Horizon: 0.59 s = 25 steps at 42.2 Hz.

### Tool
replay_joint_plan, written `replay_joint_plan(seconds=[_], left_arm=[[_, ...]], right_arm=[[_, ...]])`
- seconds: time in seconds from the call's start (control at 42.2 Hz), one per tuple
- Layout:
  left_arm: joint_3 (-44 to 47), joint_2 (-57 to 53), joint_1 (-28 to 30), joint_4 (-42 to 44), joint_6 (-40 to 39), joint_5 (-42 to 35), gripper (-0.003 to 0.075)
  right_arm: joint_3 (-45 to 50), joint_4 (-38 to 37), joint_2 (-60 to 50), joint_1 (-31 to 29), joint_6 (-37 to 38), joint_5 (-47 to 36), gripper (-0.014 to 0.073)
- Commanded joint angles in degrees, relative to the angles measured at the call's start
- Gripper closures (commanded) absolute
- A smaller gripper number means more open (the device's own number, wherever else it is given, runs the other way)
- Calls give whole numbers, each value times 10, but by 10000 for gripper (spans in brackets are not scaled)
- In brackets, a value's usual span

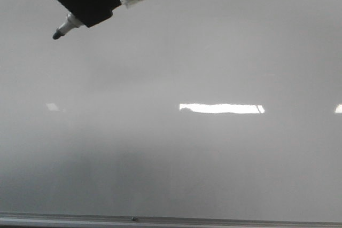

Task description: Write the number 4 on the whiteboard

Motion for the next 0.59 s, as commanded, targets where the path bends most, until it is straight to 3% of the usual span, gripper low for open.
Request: replay_joint_plan(seconds=[0.0, 0.095, 0.142, 0.237, 0.308, 0.403, 0.498, 0.569], left_arm=[[-19, -17, -4, -13, -9, -25, 539], [-19, -21, 1, -7, -20, -25, 269], [-19, -32, 15, 0, -41, -25, 218], [-13, -73, 63, 1, -90, -23, 227], [1, -114, 107, 1, -118, -25, 227], [38, -172, 168, 1, -176, -46, 227], [73, -215, 215, 0, -226, -83, 227], [85, -231, 231, -3, -226, -98, 227]], right_arm=[[-23, 17, -15, 0, -6, -25, 666], [-23, 16, -16, -1, -5, -23, 662], [-24, -4, -21, -1, 8, -17, 662], [-33, -90, -39, -13, 95, 15, 662], [-37, -151, -55, -39, 208, 33, 662], [-27, -163, -85, -107, 367, 53, 662], [56, -148, -149, -159, 419, -39, 662], [154, -89, -220, -165, 420, -139, 662]])
